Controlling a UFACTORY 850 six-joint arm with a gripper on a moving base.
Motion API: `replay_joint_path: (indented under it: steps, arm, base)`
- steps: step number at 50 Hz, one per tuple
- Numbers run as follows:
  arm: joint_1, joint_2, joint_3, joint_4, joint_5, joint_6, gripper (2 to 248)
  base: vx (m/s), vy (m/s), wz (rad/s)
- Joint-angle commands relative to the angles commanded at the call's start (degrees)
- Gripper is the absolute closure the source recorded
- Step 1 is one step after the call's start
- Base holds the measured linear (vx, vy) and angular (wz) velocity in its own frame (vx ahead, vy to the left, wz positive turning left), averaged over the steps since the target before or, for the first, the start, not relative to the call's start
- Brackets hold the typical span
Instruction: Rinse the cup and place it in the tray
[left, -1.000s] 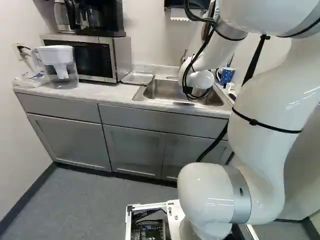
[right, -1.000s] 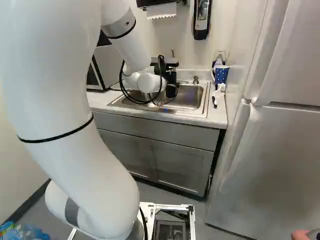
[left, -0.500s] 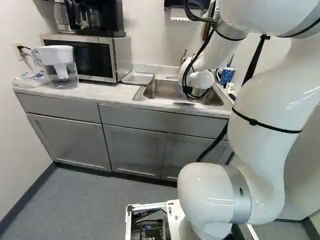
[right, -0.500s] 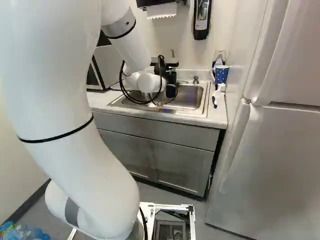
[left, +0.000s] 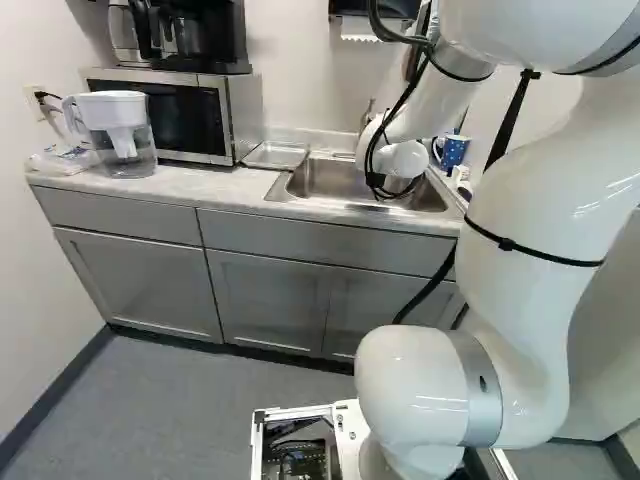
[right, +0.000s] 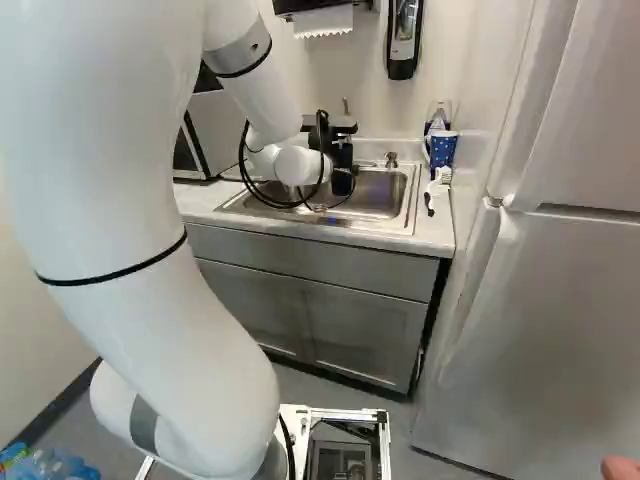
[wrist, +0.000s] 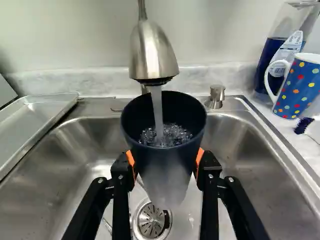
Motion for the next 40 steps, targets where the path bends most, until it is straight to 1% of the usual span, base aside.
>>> replay_joint_path:
  steps: [40]
  arm:
    - [0.0, 0.0, 0.0, 0.0, 0.0, 0.0, 125]
  base:
    - [0.0, 0.0, 0.0]
